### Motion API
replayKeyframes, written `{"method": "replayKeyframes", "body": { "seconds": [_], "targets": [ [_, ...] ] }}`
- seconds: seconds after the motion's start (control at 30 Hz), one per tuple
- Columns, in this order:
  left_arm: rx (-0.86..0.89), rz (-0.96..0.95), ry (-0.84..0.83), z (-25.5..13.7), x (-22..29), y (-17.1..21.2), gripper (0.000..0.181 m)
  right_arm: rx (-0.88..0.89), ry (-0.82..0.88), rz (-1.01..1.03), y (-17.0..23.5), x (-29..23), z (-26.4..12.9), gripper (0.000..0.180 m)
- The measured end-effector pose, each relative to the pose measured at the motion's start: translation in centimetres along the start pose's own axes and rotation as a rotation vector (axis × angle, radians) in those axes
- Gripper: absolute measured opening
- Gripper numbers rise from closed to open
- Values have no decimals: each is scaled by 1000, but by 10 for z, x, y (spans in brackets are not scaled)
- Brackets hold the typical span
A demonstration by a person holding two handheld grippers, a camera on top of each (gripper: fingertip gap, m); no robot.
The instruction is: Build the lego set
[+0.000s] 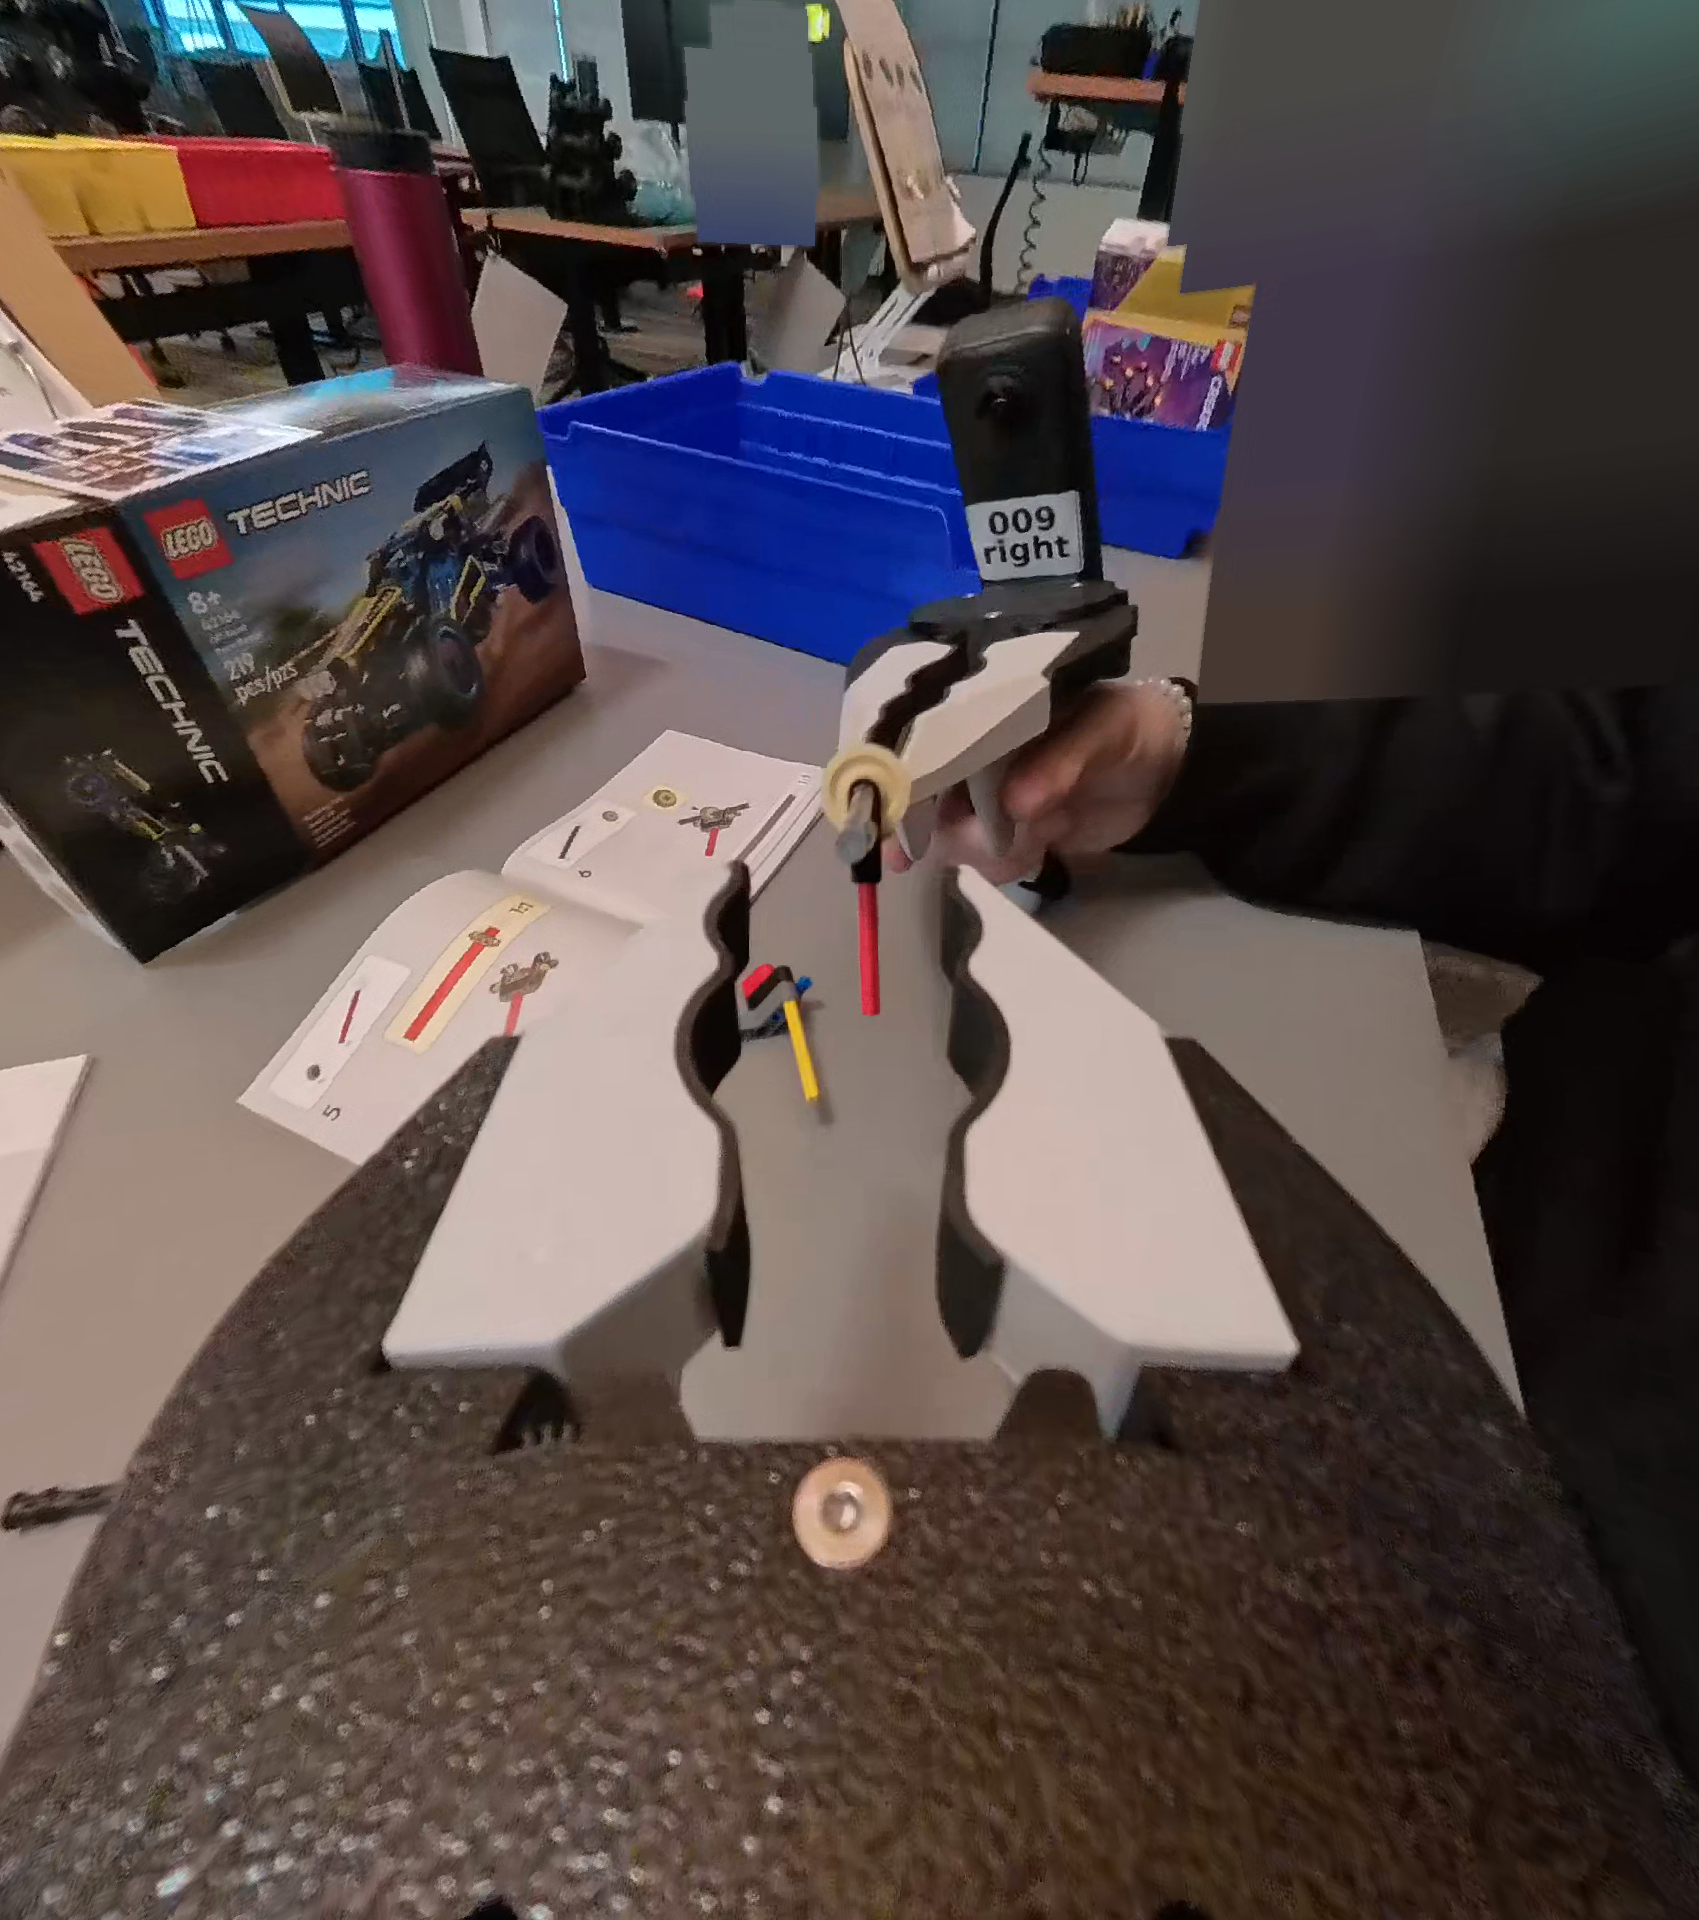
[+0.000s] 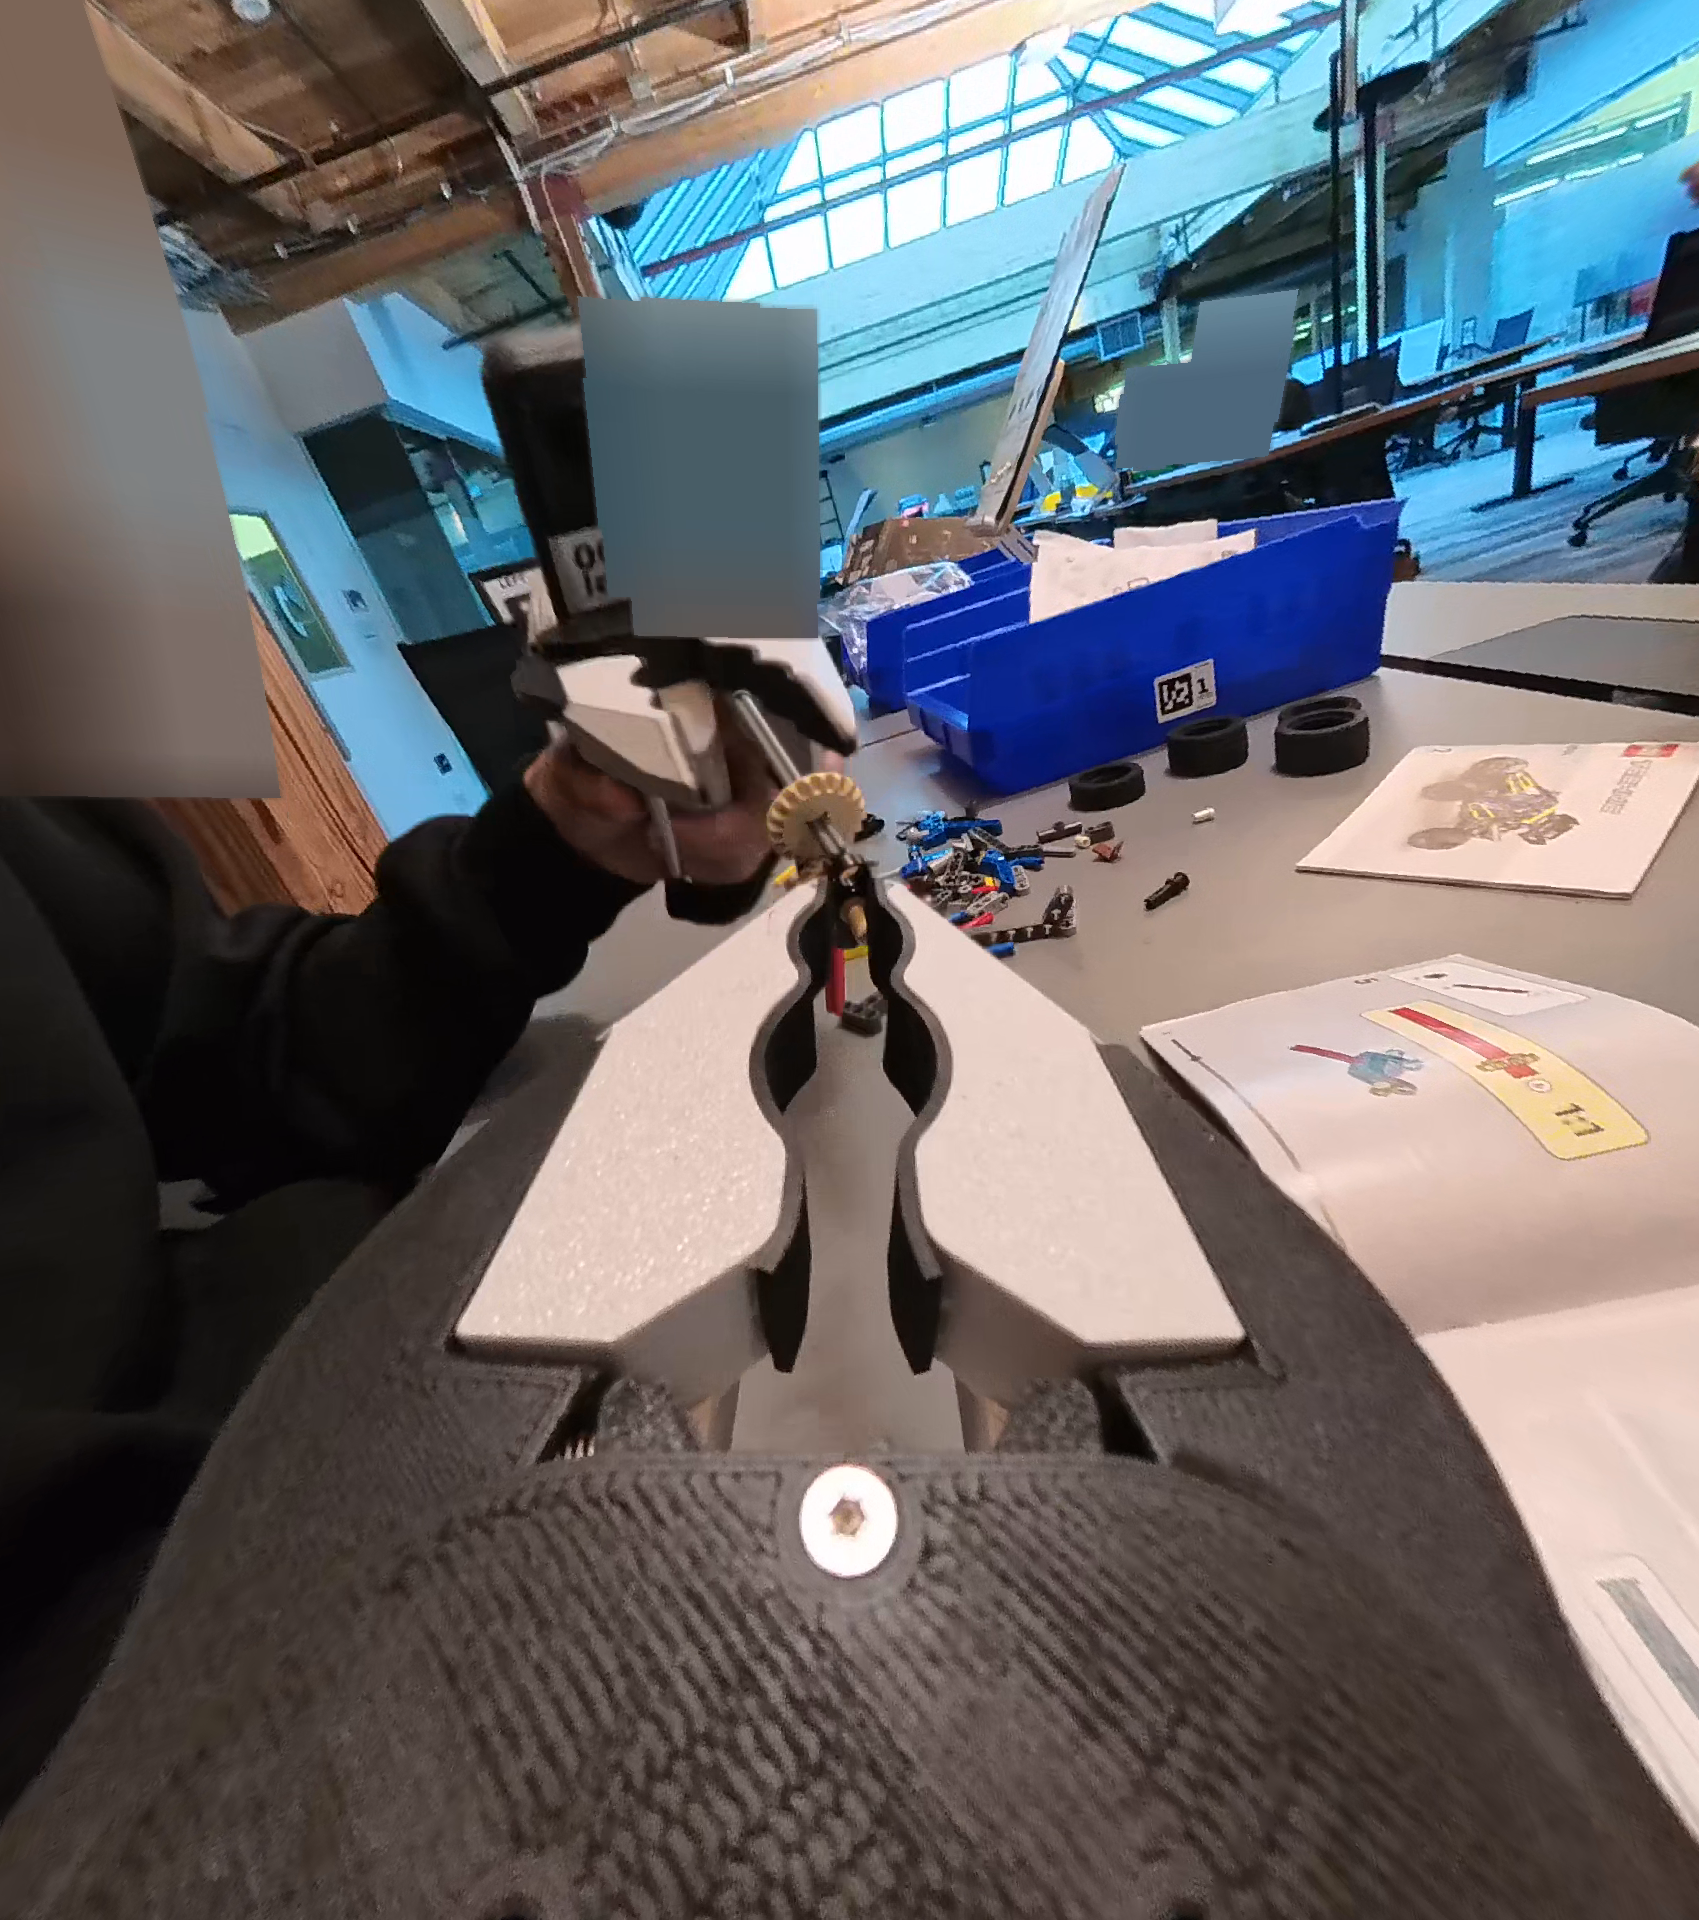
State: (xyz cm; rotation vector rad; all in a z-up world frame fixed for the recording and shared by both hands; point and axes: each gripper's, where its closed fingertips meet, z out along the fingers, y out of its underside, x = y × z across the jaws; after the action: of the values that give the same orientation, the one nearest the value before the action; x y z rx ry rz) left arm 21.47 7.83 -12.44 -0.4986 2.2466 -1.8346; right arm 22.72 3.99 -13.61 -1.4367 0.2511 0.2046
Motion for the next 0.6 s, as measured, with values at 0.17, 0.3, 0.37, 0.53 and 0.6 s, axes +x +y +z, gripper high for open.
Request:
{"method": "replayKeyframes", "body": {
  "seconds": [0.17,0.3,0.37,0.53,0.6],
  "targets": [
    [-85,66,-46,1,5,1,11,-71,14,-51,9,-2,4,4],
    [-146,62,-35,5,6,12,4,-93,13,-78,13,-5,7,4],
    [-164,65,-28,7,7,16,2,-96,8,-79,13,-6,7,4],
    [-157,55,5,8,9,18,2,-115,11,-115,15,-6,6,4],
    [-112,0,46,9,10,16,2,-92,3,-115,12,-6,5,4]
  ]
}}
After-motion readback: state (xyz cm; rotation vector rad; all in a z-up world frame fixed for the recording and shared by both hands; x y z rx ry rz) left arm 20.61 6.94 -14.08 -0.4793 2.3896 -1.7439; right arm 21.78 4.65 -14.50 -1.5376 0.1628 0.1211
